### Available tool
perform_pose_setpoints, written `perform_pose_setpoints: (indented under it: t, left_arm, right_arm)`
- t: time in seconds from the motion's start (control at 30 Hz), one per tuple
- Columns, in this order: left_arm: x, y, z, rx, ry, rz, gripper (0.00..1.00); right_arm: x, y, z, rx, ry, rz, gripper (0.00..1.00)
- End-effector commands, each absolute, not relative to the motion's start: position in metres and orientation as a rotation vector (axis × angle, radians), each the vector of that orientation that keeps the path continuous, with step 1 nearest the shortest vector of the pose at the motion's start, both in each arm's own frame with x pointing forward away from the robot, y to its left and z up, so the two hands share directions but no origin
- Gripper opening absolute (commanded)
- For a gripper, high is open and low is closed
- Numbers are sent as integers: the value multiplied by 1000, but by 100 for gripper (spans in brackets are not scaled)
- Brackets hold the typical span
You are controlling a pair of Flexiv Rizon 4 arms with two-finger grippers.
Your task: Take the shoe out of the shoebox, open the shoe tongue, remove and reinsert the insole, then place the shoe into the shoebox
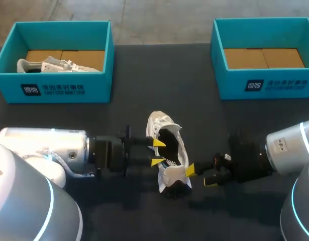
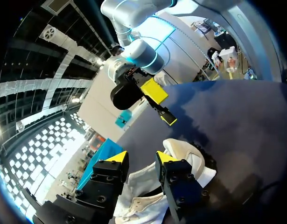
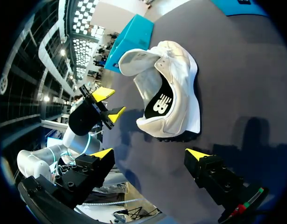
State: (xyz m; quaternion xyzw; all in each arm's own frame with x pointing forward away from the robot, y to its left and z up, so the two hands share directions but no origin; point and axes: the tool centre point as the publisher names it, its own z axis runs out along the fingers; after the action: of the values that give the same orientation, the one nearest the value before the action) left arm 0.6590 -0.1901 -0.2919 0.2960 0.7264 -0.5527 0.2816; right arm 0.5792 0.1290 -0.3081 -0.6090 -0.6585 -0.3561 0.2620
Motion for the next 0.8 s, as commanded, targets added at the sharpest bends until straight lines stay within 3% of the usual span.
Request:
perform_pose_setpoints:
  t: [0.03,0.2,0.27,0.3,0.8]
  left_arm:
    - [661,-179,-282,870,2027,-1481,38]
    - [664,-174,-277,956,2100,-1471,32]
    - [665,-171,-275,995,2141,-1474,16]
    - [665,-171,-275,1014,2160,-1470,0]
    - [672,-175,-261,1239,2330,-1385,0]
  right_arm:
    - [579,131,-308,-1652,-1784,-962,100]
    - [579,131,-308,-1652,-1784,-962,100]
    - [579,131,-308,-1652,-1784,-962,100]
    - [579,131,-307,-1651,-1785,-963,100]
    - [590,100,-288,-1644,-1833,-889,100]
